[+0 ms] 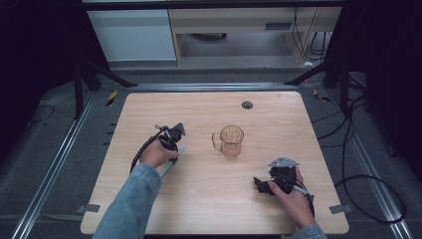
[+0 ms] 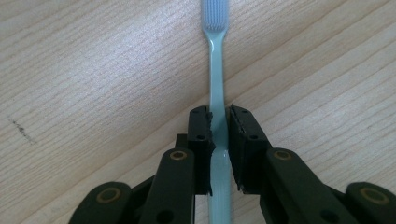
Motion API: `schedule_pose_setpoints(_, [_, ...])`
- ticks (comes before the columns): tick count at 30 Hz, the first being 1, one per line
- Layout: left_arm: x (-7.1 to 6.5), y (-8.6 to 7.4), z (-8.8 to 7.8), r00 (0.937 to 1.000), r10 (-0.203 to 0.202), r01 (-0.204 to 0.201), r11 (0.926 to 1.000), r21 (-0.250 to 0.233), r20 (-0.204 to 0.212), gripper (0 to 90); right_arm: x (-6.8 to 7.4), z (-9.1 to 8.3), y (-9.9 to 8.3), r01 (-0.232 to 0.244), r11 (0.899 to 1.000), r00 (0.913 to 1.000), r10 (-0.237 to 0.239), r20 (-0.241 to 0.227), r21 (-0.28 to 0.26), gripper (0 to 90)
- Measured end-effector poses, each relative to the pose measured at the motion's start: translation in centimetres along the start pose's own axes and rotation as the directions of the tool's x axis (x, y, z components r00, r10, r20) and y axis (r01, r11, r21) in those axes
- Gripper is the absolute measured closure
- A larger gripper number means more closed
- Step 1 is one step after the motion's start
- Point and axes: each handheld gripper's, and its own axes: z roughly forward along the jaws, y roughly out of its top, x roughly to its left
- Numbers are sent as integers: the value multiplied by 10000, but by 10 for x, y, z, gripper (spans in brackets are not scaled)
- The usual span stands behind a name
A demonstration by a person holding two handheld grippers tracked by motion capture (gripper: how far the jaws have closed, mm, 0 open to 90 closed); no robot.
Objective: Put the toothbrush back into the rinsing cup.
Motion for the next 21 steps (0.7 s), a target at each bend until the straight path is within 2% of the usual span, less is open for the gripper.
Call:
schedule_pose_setpoints(5, [1,-3,-3,10000,41,-41,9997,-240,-2,788,0,0,0,-1,10000,10000,1,7,2,4])
schedule_pose_setpoints(10, [4,-5,-12,10000,57,-59,9987,-507,-49,789,0,0,0,1,10000,10000,-1,7,-4,4])
schedule_pose_setpoints(13, [4,-7,-22,10000,50,-51,9964,-846,-12,789,0,0,0,0,10000,10000,0,8,2,4])
schedule_pose_setpoints(16, [5,-7,-26,9999,126,-131,9957,-915,-68,789,0,0,0,15,10000,10000,-15,10,-5,4])
schedule_pose_setpoints(21, [-1,-7,-34,9995,318,-323,9929,-1144,-66,789,0,0,0,3,10000,10000,-3,7,2,4])
